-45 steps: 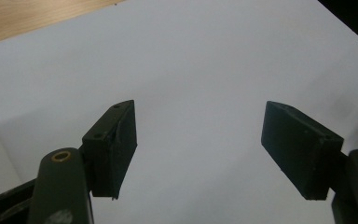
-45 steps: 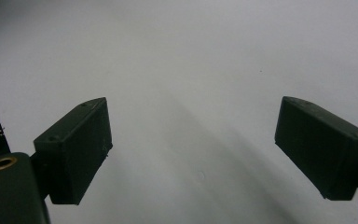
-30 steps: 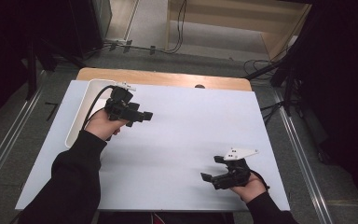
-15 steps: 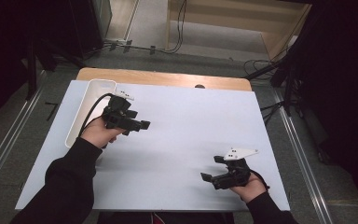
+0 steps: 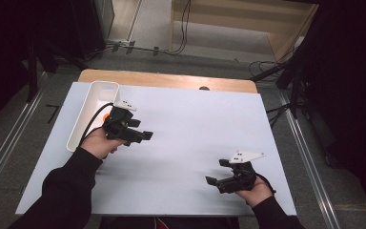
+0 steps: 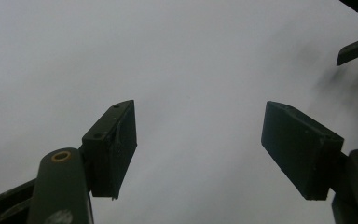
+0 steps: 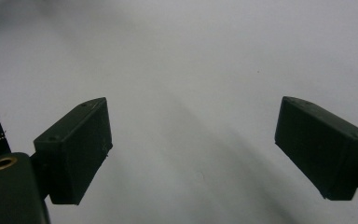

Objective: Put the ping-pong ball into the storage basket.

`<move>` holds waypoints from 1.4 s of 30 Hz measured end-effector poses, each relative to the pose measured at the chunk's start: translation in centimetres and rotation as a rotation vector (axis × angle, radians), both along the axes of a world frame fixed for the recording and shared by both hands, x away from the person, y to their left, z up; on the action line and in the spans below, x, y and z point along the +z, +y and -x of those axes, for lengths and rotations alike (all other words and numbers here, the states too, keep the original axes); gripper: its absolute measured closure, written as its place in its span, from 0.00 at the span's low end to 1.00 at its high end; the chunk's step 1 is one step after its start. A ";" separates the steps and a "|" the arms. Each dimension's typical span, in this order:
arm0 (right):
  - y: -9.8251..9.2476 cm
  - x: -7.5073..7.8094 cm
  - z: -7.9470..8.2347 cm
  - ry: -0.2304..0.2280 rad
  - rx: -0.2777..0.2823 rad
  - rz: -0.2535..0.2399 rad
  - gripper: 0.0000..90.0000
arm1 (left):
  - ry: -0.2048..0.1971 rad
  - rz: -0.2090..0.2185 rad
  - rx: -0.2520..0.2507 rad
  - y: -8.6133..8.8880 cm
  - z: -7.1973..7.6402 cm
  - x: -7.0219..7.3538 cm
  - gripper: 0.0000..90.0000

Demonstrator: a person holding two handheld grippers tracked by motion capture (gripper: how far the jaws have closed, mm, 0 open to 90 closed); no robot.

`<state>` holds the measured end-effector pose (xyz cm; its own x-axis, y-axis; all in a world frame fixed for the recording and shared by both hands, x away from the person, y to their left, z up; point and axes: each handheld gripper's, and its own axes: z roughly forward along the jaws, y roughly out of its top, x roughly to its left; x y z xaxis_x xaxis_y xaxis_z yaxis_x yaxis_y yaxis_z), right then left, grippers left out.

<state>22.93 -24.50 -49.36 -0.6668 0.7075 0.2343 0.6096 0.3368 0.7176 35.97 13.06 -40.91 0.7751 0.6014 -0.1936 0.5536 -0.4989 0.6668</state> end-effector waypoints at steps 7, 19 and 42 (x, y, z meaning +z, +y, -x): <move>0.0 0.0 0.0 0.006 0.001 -0.003 0.11 | -0.013 0.014 -0.007 0.0 0.9 -0.5 0.29; 0.0 0.0 0.0 0.006 -0.002 -0.001 0.11 | -0.019 0.023 -0.025 0.5 2.2 -1.5 0.26; -0.1 -0.1 -0.1 0.007 0.001 0.003 0.11 | -0.050 0.016 -0.078 1.6 4.9 -3.3 0.26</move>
